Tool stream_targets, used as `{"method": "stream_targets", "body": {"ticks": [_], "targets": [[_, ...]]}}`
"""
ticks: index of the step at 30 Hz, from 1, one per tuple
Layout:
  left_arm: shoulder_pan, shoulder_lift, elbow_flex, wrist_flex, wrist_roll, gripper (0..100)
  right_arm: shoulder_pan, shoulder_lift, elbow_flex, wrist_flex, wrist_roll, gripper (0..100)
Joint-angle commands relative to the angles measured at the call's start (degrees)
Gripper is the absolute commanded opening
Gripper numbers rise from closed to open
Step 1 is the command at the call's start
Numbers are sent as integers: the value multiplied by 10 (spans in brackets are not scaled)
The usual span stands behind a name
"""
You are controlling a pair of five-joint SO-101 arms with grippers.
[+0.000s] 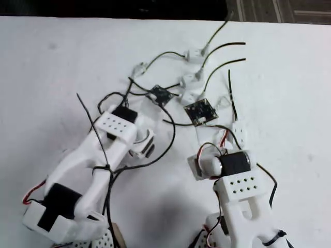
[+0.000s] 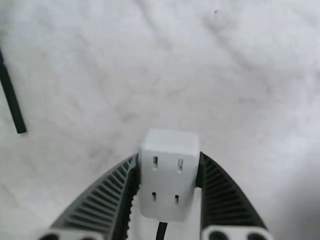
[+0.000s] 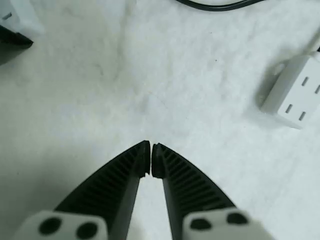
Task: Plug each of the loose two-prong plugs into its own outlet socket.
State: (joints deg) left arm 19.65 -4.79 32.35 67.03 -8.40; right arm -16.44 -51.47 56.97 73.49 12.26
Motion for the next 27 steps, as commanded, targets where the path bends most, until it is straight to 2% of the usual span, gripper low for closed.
{"method": "stream_targets", "body": {"ticks": [1, 5, 10, 15, 22, 27], "targets": [[-2, -1, -22, -1, 4, 107, 3, -6, -4, -4, 6, 19], [-10, -1, -23, -1, 4, 227, 3, -6, -4, -4, 6, 19], [-38, -1, -21, -24, -39, 225, 3, -6, -4, -4, 6, 19], [-61, -7, -30, -6, -66, 229, 3, -6, -4, -4, 6, 19], [-69, -16, -106, 105, -93, 226, 3, -6, -4, -4, 6, 19], [-94, -121, -135, 163, -110, 226, 3, -6, -4, -4, 6, 19]]}}
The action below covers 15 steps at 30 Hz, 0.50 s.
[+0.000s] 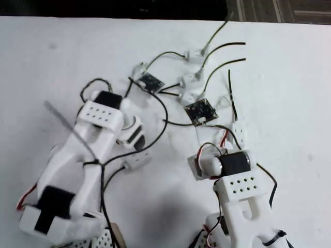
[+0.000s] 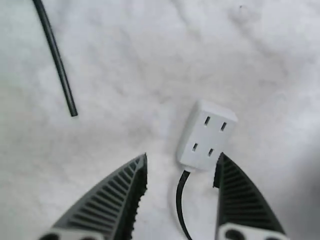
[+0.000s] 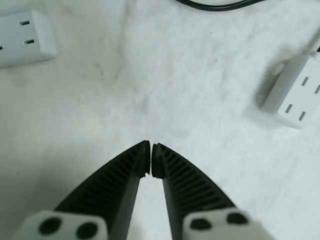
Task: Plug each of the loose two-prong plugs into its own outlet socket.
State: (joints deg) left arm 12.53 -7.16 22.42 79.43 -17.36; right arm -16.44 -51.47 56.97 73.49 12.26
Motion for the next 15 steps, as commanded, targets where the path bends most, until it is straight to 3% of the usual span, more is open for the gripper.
{"method": "stream_targets", "body": {"ticks": [1, 8, 12, 15], "targets": [[-34, -128, -35, 43, -30, 226, 3, -6, -4, -4, 6, 19], [-192, -241, 16, 38, -47, 225, 7, -6, -6, -4, 6, 19], [-276, -271, 116, -16, -80, 215, 8, -10, -12, -4, 6, 19], [-312, -313, 211, -84, -80, 145, 8, -6, -41, 28, 7, 19]]}}
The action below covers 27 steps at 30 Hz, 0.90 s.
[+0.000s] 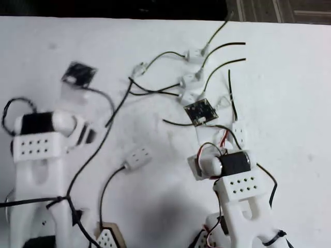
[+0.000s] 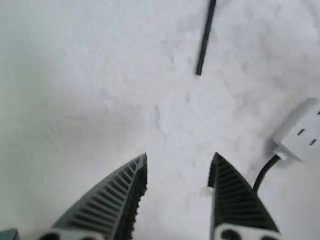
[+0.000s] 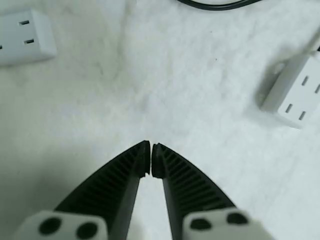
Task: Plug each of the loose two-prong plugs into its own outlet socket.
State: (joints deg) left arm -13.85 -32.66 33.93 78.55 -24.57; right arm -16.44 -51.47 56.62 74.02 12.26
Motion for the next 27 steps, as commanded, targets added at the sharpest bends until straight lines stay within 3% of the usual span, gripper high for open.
{"method": "stream_targets", "body": {"ticks": [1, 8, 15, 22, 27], "targets": [[-52, -76, 128, -96, -10, 121, 6, -6, -53, 37, 7, 19], [-54, -175, 269, -159, -6, 113, -1, -4, -146, 87, 7, 20], [-57, -203, 347, -204, -6, 113, -95, 138, -239, 100, -3, 19], [-175, -223, 351, -246, 64, 113, -194, 325, -412, 92, -81, 21], [-209, -225, 350, -250, 87, 116, -254, 431, -475, 25, -164, 43]]}}
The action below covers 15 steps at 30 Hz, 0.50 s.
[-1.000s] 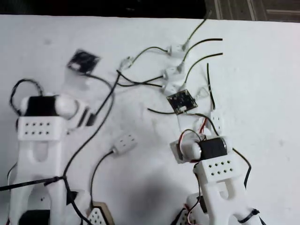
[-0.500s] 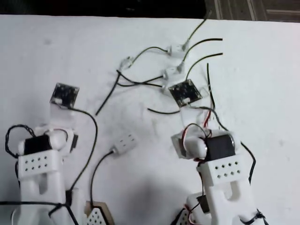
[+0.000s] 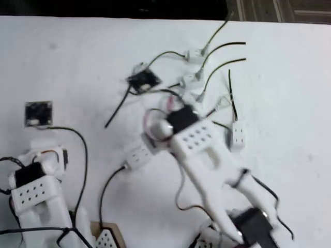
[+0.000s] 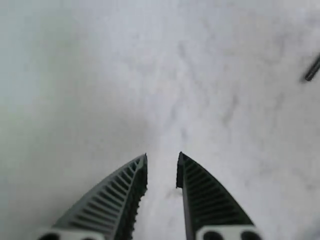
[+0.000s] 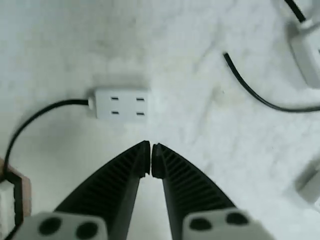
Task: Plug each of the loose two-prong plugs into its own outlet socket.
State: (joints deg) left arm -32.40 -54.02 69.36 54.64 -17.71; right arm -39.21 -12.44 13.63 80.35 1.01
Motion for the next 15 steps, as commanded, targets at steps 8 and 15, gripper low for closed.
{"method": "stream_targets", "body": {"ticks": [8, 15], "targets": [[-44, -12, -5, -11, 18, 113, -59, 237, -108, -211, -216, 125], [-47, -12, -5, -11, 18, 113, -63, 393, -292, -230, -278, 108]]}}
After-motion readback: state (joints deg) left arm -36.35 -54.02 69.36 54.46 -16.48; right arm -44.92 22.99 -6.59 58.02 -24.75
